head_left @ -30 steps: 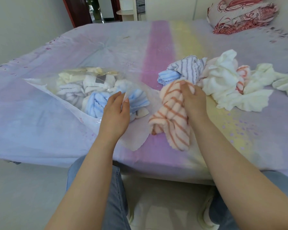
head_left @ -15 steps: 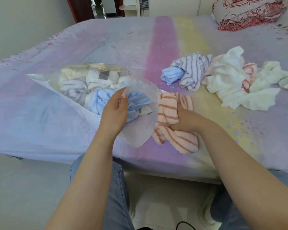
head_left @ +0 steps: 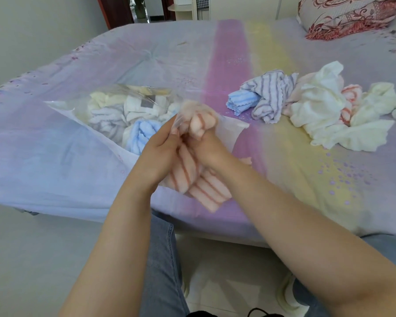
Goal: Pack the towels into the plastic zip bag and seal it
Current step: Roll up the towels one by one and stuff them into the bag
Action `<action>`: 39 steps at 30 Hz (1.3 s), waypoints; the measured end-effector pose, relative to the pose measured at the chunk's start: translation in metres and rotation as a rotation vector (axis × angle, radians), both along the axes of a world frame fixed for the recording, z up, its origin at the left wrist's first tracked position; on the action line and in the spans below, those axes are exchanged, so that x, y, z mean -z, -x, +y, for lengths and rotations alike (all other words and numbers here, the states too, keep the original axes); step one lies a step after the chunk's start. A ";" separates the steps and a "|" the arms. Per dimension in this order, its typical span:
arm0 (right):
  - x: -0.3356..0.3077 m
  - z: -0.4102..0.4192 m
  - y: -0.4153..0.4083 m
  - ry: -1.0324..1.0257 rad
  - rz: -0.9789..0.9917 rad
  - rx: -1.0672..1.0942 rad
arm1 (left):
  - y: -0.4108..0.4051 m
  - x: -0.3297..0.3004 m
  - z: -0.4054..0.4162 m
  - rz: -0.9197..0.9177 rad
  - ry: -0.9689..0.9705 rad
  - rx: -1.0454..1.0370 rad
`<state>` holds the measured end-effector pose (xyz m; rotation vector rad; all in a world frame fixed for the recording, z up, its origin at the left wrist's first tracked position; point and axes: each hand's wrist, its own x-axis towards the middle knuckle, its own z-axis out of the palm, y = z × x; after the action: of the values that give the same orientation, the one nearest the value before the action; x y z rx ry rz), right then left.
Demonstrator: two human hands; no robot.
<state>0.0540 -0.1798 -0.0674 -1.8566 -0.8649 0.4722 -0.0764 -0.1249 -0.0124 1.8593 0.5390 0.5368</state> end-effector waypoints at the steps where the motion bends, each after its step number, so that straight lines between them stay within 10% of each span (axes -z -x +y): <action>1: 0.008 0.012 0.004 0.104 -0.028 -0.006 | 0.002 -0.001 0.002 -0.011 0.020 -0.001; 4: 0.032 0.016 0.015 0.468 -0.227 -0.165 | 0.008 0.002 0.013 0.009 0.068 0.035; 8: 0.019 -0.016 0.023 0.314 -0.177 0.000 | 0.014 0.009 0.020 -0.011 0.115 0.060; 13: 0.010 -0.074 0.023 0.623 -0.141 0.171 | 0.007 0.012 0.018 -0.056 0.130 0.029; 19: 0.029 -0.040 0.054 0.152 0.034 -0.120 | 0.003 0.007 0.008 -0.037 0.116 0.006; 24: 0.025 -0.022 0.055 -0.230 0.217 0.129 | 0.014 0.007 0.011 -0.052 0.079 -0.015; 31: 0.018 0.004 0.064 -0.559 -0.129 -0.004 | 0.019 -0.003 0.023 -0.097 -0.081 -0.063; 39: -0.034 0.061 0.049 0.217 -0.619 -0.121 | 0.029 -0.025 0.014 -0.172 -0.029 -0.078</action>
<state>0.0053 -0.1191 -0.0339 -2.1996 -1.3845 0.0503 -0.1051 -0.1106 0.0128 1.8050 0.4923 0.7522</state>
